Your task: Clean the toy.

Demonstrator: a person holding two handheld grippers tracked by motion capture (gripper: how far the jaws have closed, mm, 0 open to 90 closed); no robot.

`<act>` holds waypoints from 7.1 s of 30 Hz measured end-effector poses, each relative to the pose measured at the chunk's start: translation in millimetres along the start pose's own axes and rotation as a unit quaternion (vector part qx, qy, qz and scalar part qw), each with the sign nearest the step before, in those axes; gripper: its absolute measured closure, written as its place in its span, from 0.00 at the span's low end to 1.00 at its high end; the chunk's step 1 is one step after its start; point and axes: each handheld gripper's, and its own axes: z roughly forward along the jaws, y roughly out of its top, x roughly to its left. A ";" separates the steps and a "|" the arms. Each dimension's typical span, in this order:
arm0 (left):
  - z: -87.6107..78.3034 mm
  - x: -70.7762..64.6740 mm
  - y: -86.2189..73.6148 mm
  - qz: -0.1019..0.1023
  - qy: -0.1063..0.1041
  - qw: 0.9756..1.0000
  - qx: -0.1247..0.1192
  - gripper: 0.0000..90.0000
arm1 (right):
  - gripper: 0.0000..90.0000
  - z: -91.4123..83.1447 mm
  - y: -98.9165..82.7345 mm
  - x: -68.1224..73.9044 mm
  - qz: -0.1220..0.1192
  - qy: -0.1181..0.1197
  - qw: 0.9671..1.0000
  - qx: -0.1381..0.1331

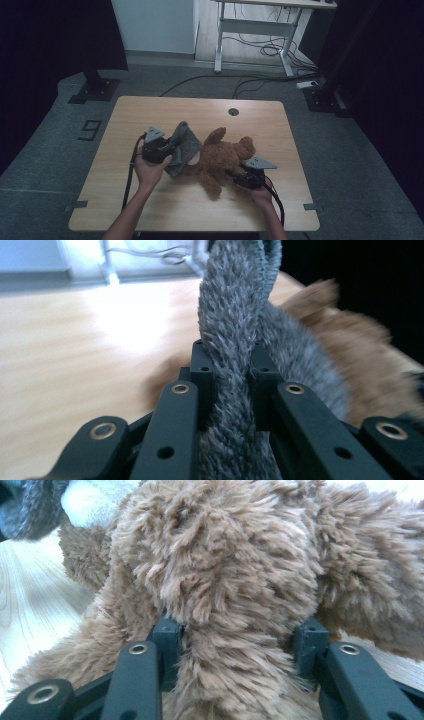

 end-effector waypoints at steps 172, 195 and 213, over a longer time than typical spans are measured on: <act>13.0 66.0 -19.6 -0.104 -0.011 0.994 0.024 0.85 | 0.60 27.6 7.7 -10.9 -0.120 -0.027 0.992 -0.011; 65.6 8.8 -12.4 -0.026 -0.031 0.998 0.051 0.86 | 0.35 25.2 6.0 -12.2 -0.107 -0.032 0.994 0.014; 32.8 -12.1 -49.7 -0.017 -0.047 0.999 -0.004 0.86 | 0.13 -20.1 26.2 -13.5 0.042 -0.027 0.999 0.000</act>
